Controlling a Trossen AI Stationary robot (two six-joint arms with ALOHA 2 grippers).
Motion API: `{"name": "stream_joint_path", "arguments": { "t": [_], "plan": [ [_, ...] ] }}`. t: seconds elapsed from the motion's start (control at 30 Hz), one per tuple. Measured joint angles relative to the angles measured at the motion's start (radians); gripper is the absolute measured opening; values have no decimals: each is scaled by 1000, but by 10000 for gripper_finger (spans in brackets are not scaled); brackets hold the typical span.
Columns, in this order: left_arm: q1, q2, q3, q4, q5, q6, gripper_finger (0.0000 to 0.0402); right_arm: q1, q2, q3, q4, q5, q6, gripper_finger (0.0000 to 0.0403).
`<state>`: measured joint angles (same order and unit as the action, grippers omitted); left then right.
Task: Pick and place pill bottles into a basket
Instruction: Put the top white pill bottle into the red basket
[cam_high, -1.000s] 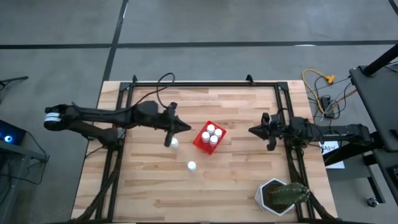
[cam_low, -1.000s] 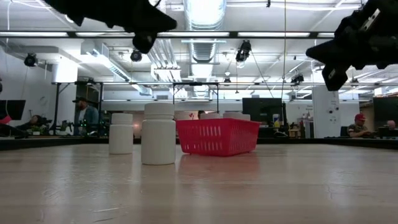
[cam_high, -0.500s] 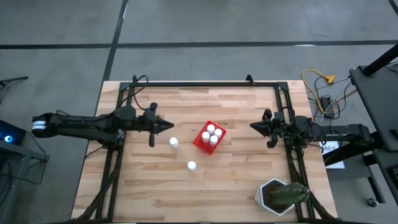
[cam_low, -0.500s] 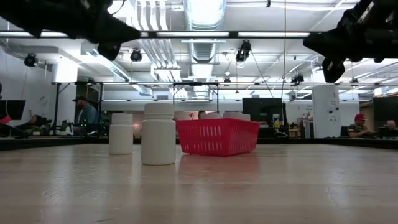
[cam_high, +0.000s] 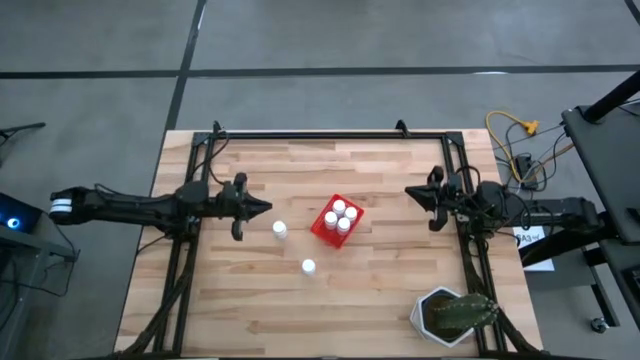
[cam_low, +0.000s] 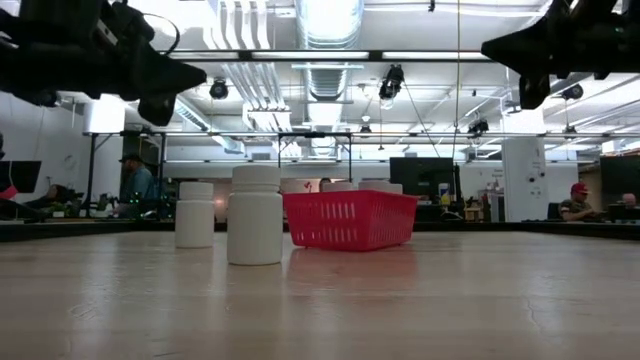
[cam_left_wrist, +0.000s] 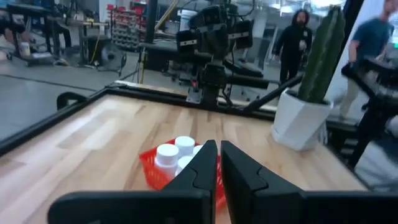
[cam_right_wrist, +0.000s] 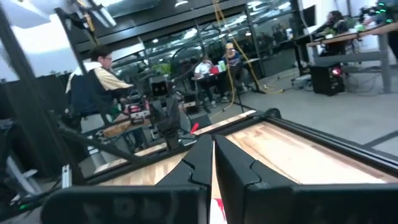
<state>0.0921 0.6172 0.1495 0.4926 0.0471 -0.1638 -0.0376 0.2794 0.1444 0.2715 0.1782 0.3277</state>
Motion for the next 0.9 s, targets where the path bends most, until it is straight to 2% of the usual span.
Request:
{"name": "stream_joint_path", "arguments": {
  "t": [0.2, 0.57, 0.9],
  "plan": [
    [0, 3, -16, 32, 0, -91, 3, 0, 70, 44, 0, 8, 18, 27],
    [2, 18, -31, 65, -15, -103, 3, 0, 187, 93, -5, 25, 19, 29],
    [2, 28, -40, 65, -16, -123, 13, 0, 212, 112, -5, 40, 9, 29]
  ]
}}
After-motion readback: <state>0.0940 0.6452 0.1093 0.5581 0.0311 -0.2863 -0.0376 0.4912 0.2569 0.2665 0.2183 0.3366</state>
